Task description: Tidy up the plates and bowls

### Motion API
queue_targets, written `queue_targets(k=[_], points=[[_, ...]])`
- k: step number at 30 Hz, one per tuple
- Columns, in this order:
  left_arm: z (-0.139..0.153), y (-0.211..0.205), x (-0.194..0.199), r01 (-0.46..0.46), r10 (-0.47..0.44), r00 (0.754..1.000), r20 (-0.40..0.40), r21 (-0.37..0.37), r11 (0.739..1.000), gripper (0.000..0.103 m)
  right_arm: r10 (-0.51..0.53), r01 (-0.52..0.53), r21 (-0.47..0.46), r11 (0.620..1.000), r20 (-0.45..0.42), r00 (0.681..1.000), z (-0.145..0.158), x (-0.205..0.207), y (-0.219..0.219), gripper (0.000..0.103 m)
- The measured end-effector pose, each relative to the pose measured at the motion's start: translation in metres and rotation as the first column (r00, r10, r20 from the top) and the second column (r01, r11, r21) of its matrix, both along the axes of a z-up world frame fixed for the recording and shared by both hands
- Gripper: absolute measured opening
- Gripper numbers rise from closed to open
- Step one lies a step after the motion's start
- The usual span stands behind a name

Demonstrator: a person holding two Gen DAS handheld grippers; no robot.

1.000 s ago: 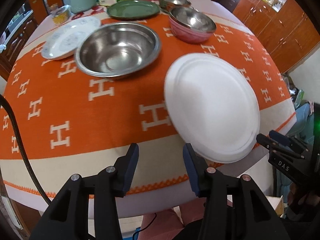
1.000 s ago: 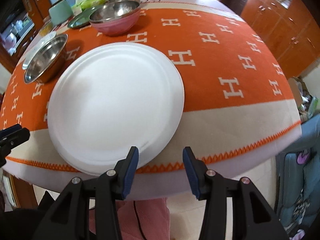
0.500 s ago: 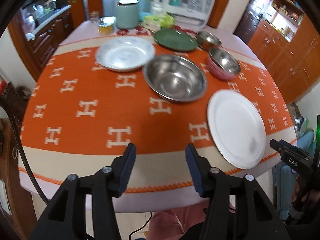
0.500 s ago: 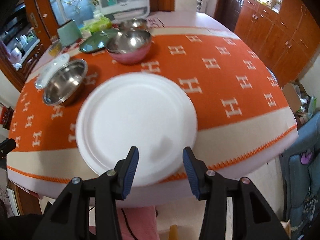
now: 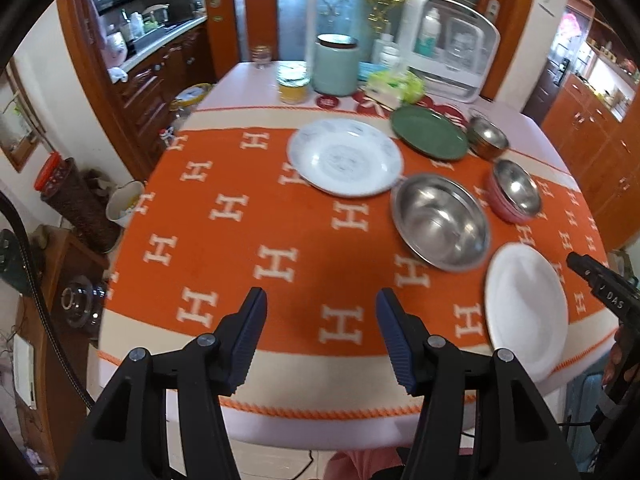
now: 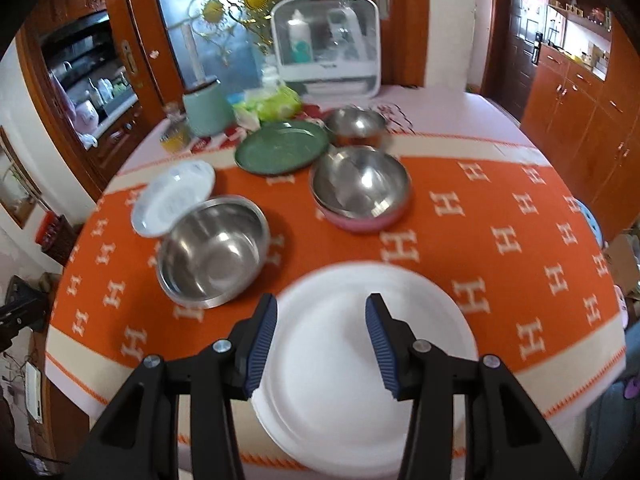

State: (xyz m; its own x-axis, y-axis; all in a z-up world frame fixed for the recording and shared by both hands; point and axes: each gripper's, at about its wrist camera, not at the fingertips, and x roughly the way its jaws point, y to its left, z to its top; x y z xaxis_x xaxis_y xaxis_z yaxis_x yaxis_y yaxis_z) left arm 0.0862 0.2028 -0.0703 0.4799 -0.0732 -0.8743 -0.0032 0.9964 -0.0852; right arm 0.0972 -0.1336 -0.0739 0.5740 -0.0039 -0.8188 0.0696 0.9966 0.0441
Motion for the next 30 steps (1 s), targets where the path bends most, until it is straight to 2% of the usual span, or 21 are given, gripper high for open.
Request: queue_targets(k=[6,13,19,30], points=[[0.007,0.030,0.039,-0.009,0.009,1.000,-0.006,-0.014,1.000,0.056,0.012,-0.018,0.103,0.995,0.056,0.998,0.009,0.040,0.013,0.046],[0.012,0.049,0.090,-0.012,0.012,1.000,-0.009,0.005,1.000,0.061,0.036,-0.048,0.142,0.989,0.089,0.995,0.016,0.087,0.032,0.047],[0.006,0.064,0.135,-0.036,0.036,0.999,-0.013,-0.024,0.999,0.064,0.078,-0.091,0.179,0.980,0.079,0.994,0.014,0.128,0.050,0.047],[-0.043,0.078,0.205,-0.076,0.067,0.994,-0.085,-0.107,0.991,0.069,0.132,-0.127,0.296,0.947,0.004,0.991,-0.016,0.201,0.070,0.047]])
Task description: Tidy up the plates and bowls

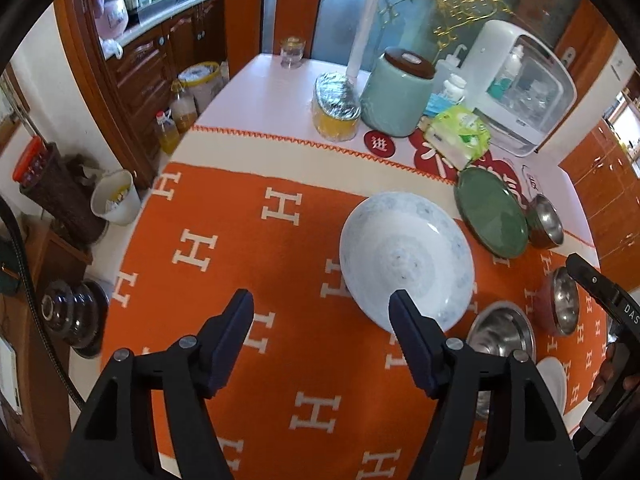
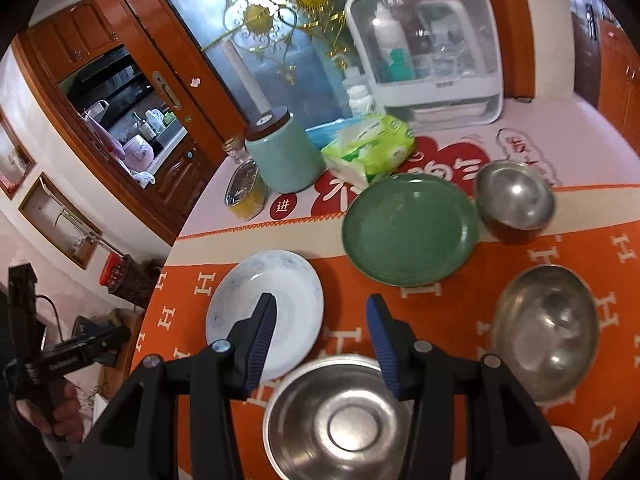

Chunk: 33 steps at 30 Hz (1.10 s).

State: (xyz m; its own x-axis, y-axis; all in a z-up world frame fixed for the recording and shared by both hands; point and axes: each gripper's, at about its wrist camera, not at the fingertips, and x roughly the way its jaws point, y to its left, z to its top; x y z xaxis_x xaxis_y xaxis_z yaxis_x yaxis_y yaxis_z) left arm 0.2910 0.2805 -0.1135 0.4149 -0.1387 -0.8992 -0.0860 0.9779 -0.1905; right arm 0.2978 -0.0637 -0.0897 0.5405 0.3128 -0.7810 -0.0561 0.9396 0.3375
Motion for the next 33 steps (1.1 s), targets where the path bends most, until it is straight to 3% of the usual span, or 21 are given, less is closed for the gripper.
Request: queue_targets(k=[11,21,29,33], points=[[-0.055,0.009,0.037,-0.022,0.015,0.998,-0.066,-0.116,0.993,0.069,0.047,-0.020,0.141,0.990,-0.192,0.980,-0.069,0.046,0.004,0.047],[-0.107,-0.007,0.061,0.030,-0.053,0.993,-0.107,-0.206,0.978,0.069,0.163,-0.078,0.295,0.952,-0.276,0.947,-0.118,0.069,0.011,0.047],[-0.132,-0.019,0.072,0.037,-0.075,0.981,-0.178,-0.209,0.977,0.069,0.244,-0.122,0.355,0.927,-0.323,0.915,-0.140,0.077,0.018,0.047],[-0.133,-0.025,0.078,0.058,-0.093,0.980,-0.176,-0.194,0.979,0.069,0.257,-0.124,0.381,0.916,-0.320,0.912,-0.147,0.078,0.019,0.047]])
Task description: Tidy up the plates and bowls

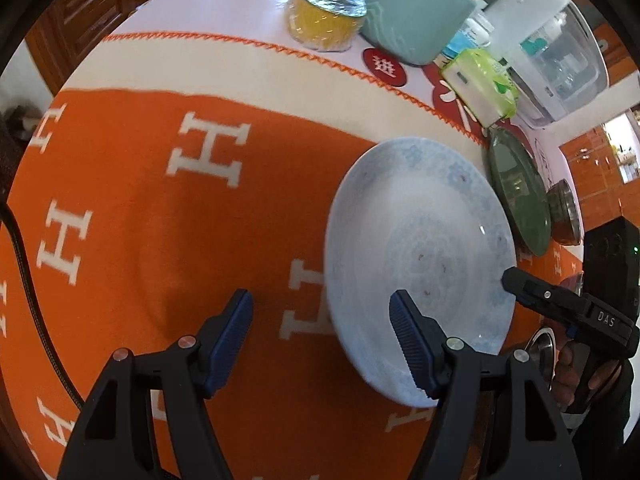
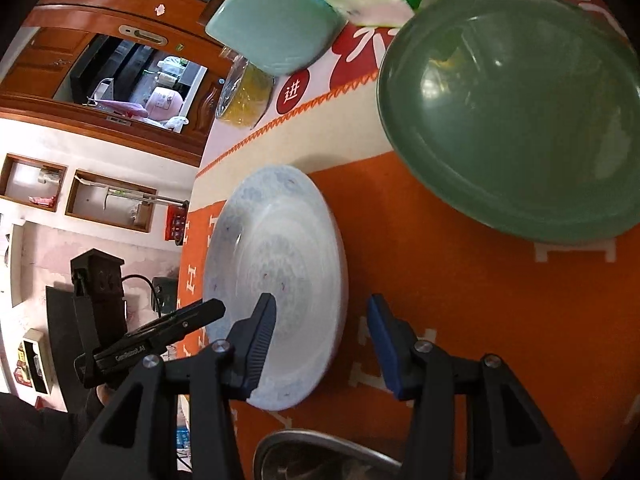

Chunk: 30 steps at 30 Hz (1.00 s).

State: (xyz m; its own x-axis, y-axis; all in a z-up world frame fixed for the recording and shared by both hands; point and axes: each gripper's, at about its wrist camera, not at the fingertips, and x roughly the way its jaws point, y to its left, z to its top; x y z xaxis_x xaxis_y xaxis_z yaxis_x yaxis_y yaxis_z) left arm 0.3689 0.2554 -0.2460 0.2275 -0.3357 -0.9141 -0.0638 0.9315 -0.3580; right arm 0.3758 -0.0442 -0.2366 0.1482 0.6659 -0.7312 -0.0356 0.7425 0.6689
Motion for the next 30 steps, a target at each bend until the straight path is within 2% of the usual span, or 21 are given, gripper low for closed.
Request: queue_targets(k=[7,9,13,15,18,21,26,30], points=[[-0.001,-0.016,0.015,0.040,-0.040,0.999,0.017,0.017,0.999,0.068,0.016,-0.017,0.033,0.999,0.011,1.000,-0.002,0.001,0.000,0.047],[-0.001,-0.021,0.017,0.061,-0.062,0.998,0.030,0.032,0.998,0.068,0.014,-0.015,0.042,0.999,0.010,1.000,-0.003,0.001,-0.002,0.044],[-0.001,-0.029,0.018,0.075,-0.078,0.996,0.053,0.058,0.995,0.067,0.002,-0.002,0.045,0.999,0.001,1.000,-0.008,0.002,-0.004,0.029],[-0.001,-0.030,0.017,0.078,-0.082,0.995,0.058,0.069,0.995,0.067,0.000,0.000,0.052,0.999,-0.001,1.000,-0.009,0.002,-0.004,0.026],[0.000,-0.031,0.017,0.079,-0.084,0.994,0.064,0.068,0.995,0.061,0.002,-0.002,0.057,0.998,-0.001,1.000,-0.010,0.002,-0.006,0.024],[0.000,-0.032,0.017,0.090,-0.093,0.993,0.068,0.056,0.994,0.049,0.002,-0.002,0.060,0.998,-0.005,1.000,-0.012,0.003,-0.008,0.020],[0.000,-0.033,0.015,0.086,-0.091,0.993,0.078,0.063,0.994,0.045,0.002,-0.001,0.063,0.998,-0.009,1.000,-0.014,0.003,-0.010,0.016],[-0.001,-0.028,0.015,0.074,-0.078,0.994,0.076,0.058,0.996,0.036,-0.011,0.012,0.070,0.997,-0.020,1.000,-0.016,0.003,-0.011,0.013]])
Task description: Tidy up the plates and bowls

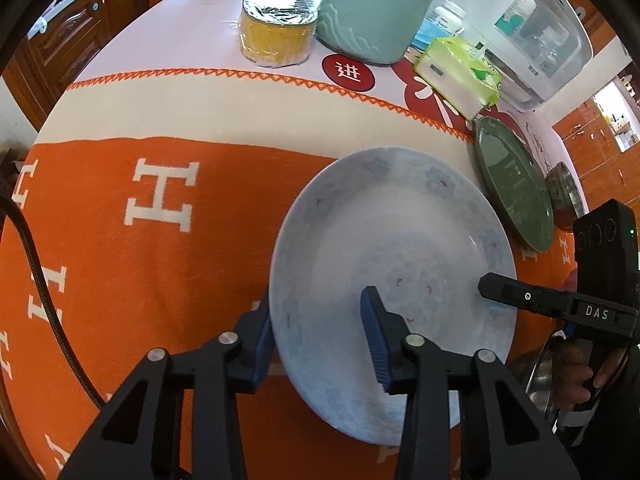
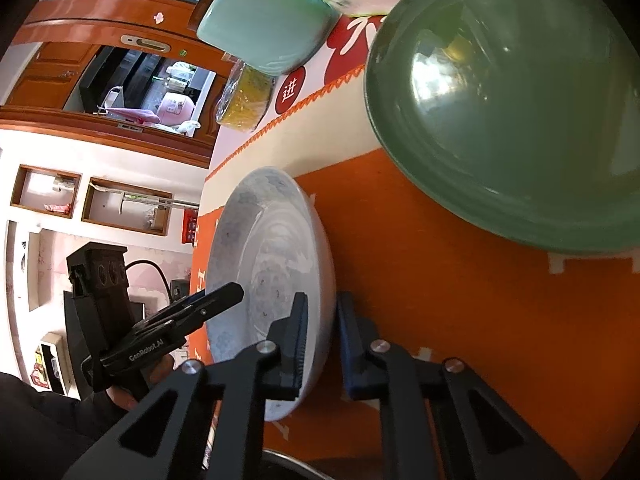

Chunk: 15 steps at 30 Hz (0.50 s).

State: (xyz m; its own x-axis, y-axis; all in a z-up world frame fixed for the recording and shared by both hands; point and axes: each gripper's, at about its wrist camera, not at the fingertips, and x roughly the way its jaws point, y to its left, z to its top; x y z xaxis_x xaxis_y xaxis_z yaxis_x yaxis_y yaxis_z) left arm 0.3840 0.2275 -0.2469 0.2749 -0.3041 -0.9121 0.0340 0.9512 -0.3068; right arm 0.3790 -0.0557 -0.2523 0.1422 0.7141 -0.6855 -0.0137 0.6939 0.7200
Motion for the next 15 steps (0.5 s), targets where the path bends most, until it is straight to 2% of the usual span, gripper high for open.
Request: queue_targets(k=[7,15], points=[[0.001,-0.001,-0.001,-0.006,0.005,1.000,0.007,0.020,1.000,0.035,-0.002,0.002,-0.019,1.000,0.000,1.000,0.002,0.000,0.002,0.011],[0.000,0.001,-0.001,-0.019,0.019,1.000,0.000,0.012,1.000,0.035,0.007,-0.004,-0.096,0.995,0.030,1.000,0.009,-0.003,0.011,0.011]])
